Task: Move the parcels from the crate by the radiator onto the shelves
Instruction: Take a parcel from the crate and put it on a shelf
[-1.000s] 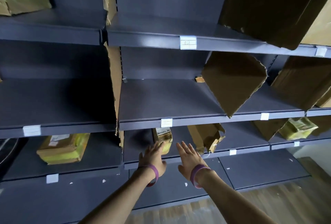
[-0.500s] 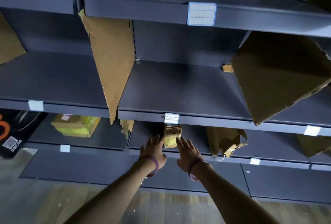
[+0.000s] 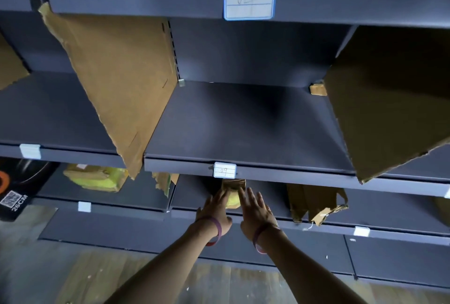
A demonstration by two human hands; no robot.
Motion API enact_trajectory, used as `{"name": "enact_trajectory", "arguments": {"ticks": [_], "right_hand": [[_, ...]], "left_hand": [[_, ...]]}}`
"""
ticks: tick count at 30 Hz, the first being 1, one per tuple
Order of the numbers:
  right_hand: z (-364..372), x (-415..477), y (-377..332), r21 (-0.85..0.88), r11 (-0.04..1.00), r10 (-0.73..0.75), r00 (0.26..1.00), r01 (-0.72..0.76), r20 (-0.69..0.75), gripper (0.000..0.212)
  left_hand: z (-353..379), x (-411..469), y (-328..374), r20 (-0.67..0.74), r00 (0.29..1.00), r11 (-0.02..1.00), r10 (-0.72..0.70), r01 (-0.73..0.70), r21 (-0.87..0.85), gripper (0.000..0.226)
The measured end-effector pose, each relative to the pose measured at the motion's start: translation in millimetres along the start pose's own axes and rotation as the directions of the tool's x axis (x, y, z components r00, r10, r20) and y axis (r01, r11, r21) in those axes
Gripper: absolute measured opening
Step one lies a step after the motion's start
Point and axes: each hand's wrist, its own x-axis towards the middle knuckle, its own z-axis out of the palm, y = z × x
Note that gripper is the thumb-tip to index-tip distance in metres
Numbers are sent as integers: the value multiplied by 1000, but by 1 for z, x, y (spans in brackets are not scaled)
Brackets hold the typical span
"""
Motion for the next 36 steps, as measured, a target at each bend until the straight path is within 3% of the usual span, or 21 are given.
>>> {"name": "enact_trajectory", "arguments": {"ticks": [20, 36], "right_hand": [[6, 24, 5, 52, 998, 46, 997, -43, -56, 87], [-42, -77, 4, 86, 996, -24, 998, 29, -60, 80]], "left_hand": [[4, 29, 1, -40, 999, 1000, 28, -28, -11, 90], [-12, -88, 42, -181, 983, 998, 14, -24, -53, 73]]}}
